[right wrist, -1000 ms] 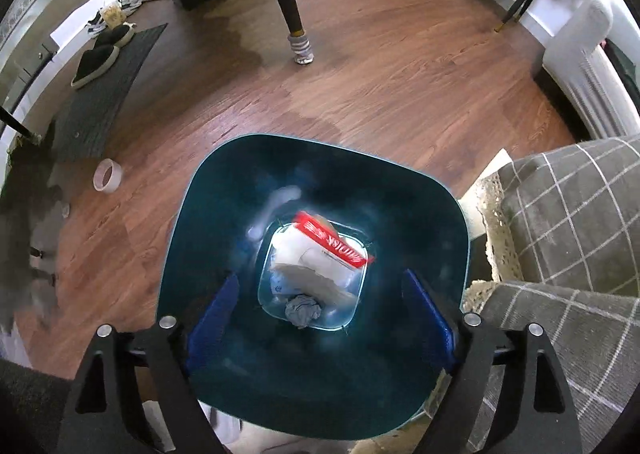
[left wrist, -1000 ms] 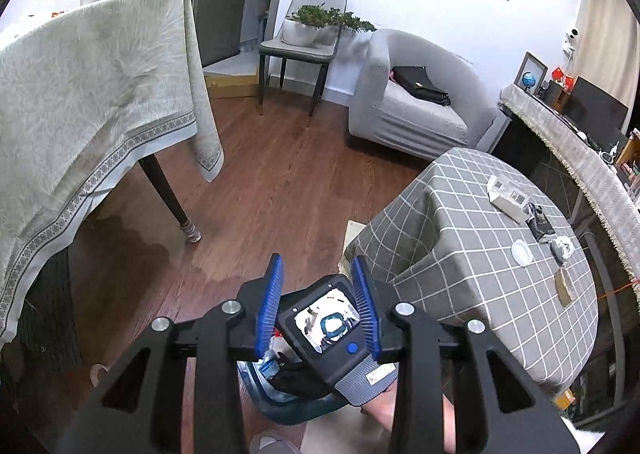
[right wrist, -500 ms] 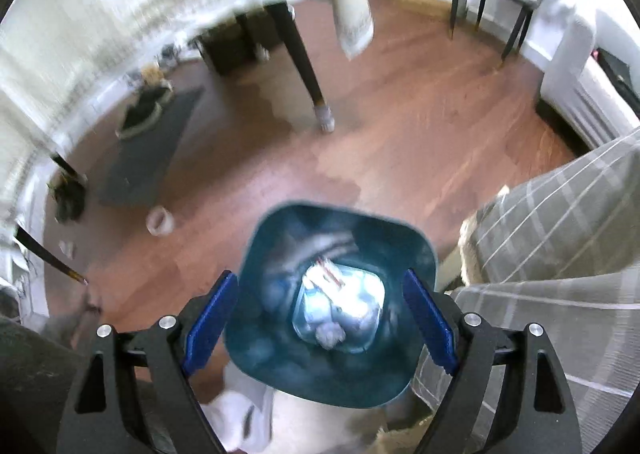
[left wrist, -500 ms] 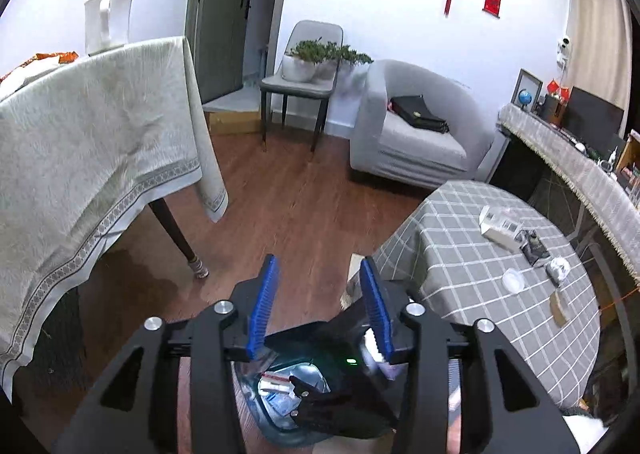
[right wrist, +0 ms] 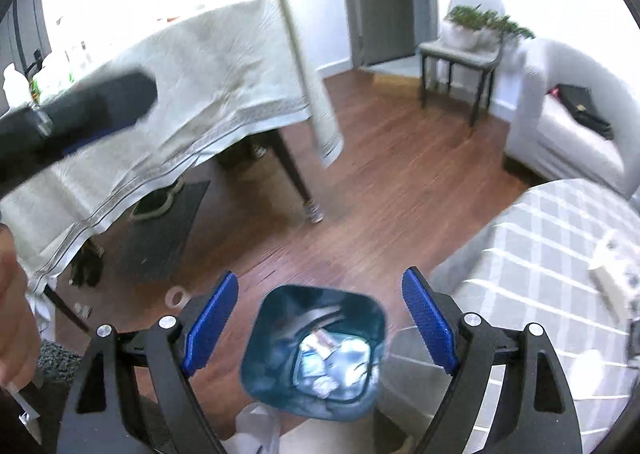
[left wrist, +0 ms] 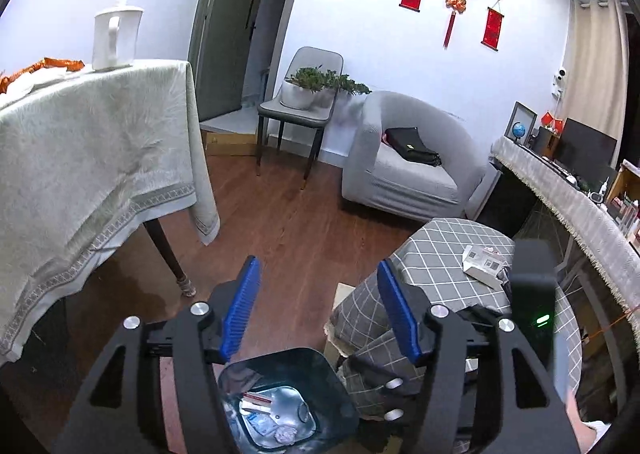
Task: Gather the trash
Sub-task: 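Withdraw both tools from the bin back over the checked table, then grasp the clear plastic lid with left gripper while right grasps crumpled white paper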
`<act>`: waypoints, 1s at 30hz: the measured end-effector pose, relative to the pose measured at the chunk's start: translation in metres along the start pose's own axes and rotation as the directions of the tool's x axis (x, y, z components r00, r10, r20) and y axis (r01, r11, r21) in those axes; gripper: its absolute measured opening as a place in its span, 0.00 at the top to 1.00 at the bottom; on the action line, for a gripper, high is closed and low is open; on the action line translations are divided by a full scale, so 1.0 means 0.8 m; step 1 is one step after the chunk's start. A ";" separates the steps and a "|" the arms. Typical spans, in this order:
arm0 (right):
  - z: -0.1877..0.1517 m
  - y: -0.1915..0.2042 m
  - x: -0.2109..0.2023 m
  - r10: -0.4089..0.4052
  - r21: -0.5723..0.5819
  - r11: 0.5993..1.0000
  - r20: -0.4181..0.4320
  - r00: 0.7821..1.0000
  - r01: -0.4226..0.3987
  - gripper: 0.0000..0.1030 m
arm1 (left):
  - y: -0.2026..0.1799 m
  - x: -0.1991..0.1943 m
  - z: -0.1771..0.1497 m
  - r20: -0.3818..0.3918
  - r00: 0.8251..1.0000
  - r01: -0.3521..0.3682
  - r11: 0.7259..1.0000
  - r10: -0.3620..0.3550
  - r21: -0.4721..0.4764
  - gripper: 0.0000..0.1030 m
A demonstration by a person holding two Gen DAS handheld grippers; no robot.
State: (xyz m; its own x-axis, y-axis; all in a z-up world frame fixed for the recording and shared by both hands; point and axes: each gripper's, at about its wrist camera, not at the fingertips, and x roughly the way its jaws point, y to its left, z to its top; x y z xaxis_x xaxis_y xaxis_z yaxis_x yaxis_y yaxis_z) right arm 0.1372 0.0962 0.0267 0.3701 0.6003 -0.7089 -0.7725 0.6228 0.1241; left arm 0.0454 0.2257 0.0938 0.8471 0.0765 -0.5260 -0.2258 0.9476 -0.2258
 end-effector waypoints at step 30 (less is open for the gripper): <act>-0.108 -0.251 -0.159 -0.393 0.286 0.890 0.081 0.916 0.356 0.18 | -0.200 0.124 -0.053 -0.166 0.983 0.113 0.977 -0.083 0.182 0.22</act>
State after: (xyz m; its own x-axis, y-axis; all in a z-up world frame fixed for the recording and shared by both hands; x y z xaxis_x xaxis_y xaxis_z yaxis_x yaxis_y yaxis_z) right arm 0.2009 -0.1483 0.0321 0.6843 0.3464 -0.6417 -0.4079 0.9113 0.0570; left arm 0.1455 0.0686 0.0432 0.7711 -0.0550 -0.6344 -0.0372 0.9907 -0.1311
